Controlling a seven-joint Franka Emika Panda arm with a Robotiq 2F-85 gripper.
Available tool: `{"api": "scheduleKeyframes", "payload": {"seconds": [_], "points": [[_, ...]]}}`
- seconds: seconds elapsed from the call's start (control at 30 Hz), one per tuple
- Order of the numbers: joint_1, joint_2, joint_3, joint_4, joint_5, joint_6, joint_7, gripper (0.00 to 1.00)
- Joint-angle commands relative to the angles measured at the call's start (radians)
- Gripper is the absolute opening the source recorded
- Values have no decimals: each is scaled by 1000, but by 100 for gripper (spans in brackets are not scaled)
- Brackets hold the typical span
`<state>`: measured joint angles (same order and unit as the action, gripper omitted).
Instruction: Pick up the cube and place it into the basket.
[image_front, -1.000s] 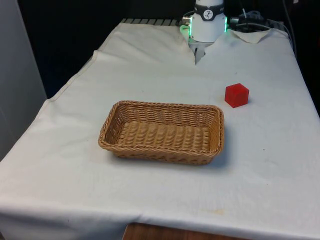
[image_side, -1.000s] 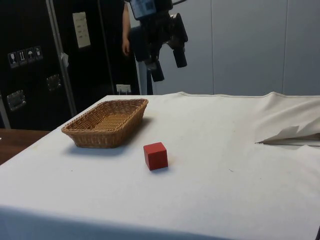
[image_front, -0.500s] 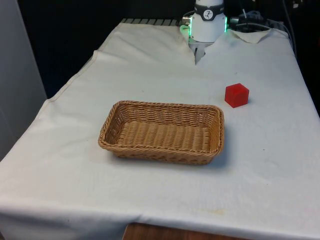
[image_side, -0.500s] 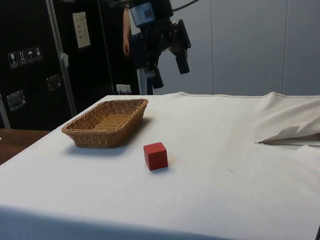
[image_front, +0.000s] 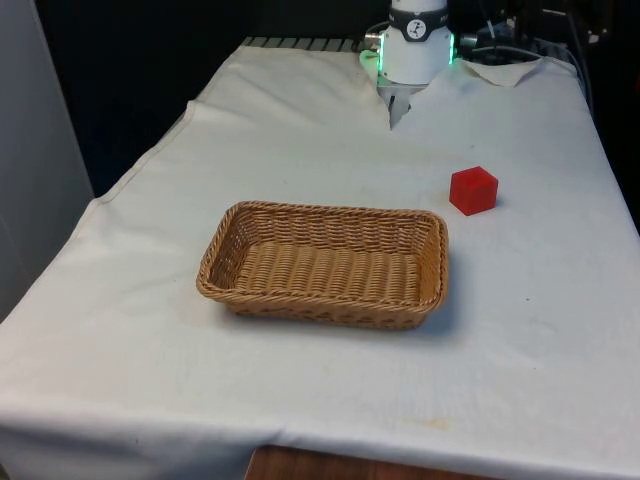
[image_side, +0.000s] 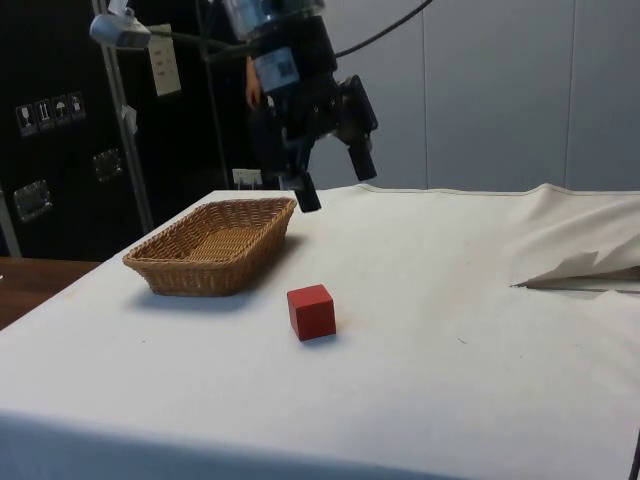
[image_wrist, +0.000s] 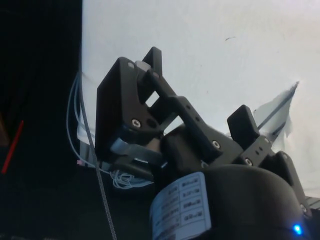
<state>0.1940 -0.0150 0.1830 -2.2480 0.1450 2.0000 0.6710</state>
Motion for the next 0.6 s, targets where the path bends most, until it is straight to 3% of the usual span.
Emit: {"api": "scheduleKeyframes", "payload": {"seconds": [0.0, 0.57], "points": [[-1, 8, 0, 4, 11, 6, 4, 100], [-4, 102, -2, 54, 11, 43, 49, 100]]}}
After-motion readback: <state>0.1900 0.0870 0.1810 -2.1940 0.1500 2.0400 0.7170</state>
